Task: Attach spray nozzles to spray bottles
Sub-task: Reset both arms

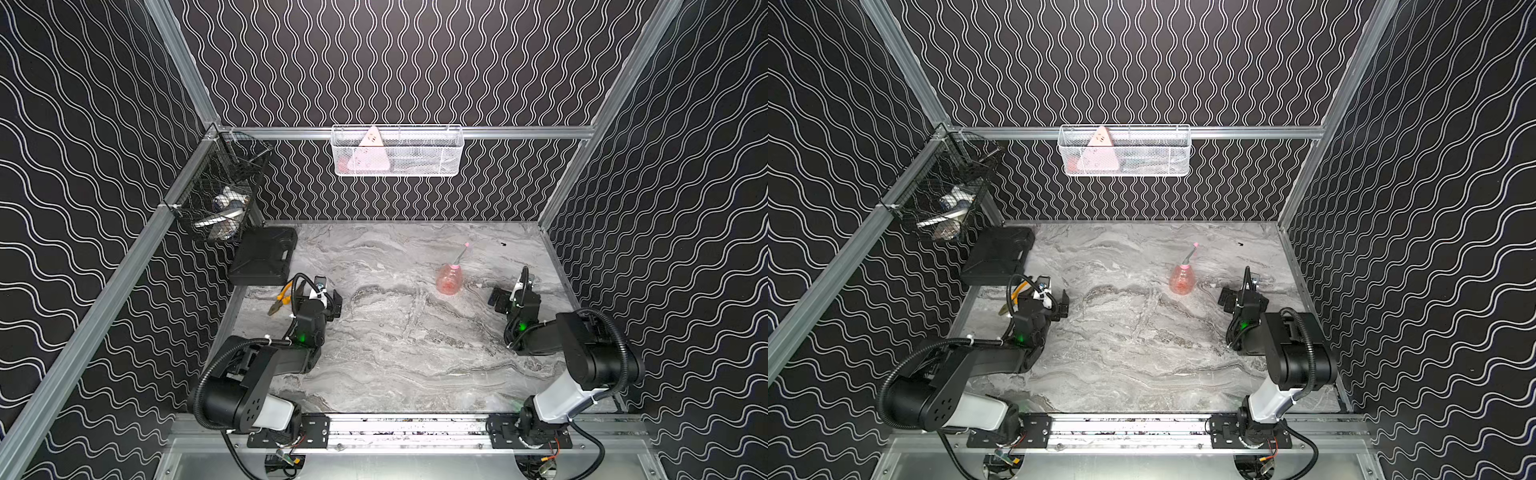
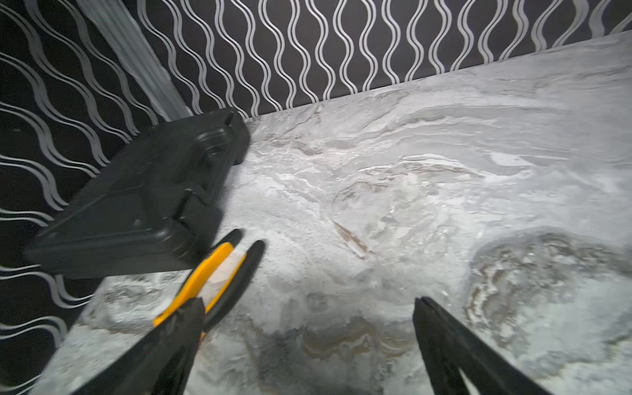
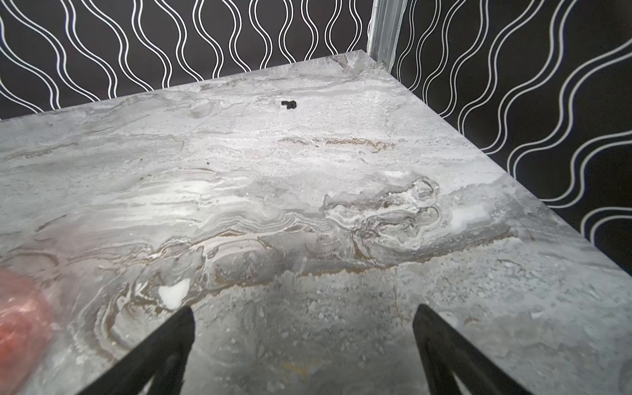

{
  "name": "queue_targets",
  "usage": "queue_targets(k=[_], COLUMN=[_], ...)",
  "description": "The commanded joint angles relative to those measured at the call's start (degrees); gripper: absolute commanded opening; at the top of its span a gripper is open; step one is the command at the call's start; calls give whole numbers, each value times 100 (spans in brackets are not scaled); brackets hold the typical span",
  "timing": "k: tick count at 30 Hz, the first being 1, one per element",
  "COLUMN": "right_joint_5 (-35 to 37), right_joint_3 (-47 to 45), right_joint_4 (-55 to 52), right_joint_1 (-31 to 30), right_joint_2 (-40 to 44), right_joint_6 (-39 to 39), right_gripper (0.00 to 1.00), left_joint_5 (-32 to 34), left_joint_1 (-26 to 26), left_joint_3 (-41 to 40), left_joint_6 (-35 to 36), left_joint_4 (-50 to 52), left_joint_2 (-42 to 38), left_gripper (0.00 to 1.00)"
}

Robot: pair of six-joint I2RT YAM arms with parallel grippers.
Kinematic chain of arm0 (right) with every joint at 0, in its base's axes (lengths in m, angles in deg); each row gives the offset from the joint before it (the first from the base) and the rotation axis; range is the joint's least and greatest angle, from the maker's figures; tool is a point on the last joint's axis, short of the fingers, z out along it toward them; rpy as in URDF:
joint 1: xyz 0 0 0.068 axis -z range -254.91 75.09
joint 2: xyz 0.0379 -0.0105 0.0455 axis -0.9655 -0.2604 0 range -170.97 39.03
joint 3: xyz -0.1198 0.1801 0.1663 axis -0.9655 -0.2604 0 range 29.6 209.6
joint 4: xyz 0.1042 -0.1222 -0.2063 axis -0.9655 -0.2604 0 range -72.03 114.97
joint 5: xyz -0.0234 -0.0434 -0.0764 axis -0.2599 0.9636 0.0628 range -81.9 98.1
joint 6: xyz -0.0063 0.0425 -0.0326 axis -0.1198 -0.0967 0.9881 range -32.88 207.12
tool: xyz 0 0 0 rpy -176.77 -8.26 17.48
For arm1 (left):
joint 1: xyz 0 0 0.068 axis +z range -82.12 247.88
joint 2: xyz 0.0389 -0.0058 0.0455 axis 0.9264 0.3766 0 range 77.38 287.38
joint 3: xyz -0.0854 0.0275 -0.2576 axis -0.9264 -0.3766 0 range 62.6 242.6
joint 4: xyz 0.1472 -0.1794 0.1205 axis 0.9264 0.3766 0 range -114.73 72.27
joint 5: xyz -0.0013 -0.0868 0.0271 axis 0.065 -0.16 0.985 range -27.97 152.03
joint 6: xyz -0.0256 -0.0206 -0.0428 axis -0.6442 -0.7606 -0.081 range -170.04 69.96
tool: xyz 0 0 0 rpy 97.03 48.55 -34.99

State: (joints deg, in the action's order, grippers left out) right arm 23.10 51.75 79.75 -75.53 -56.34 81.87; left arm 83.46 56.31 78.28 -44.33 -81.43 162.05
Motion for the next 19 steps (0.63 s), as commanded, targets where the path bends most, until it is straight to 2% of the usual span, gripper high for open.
queue_targets(k=[1,5,8,11,13,19], right_joint_5=[-156,-163,-163,-160,-152,-196], right_joint_3=[25,31,42,36,48,63], right_joint_4=[288,278,245,243,232,194], right_joint_1=[14,11,12,11,15,21], right_joint_2=[-34,-26,-29,-27,-30,-32], right_joint_6=[36,29,24,21,42,8], right_gripper=[99,99,99,99,99,99], left_joint_5=[-162,-229,-566,-784,-768,-596], left_joint_1=[148,334,471,485,485,481], left_joint_3=[-203,-472,-121,176,120,317], left_joint_6=[-190,-304,-485,-374,-330,-390], left_joint_4=[-1308,-2729,-1451,-926,-1187,-731], left_joint_2=[509,1372,1005,1016,1093,1045], left_gripper=[99,99,99,99,99,99])
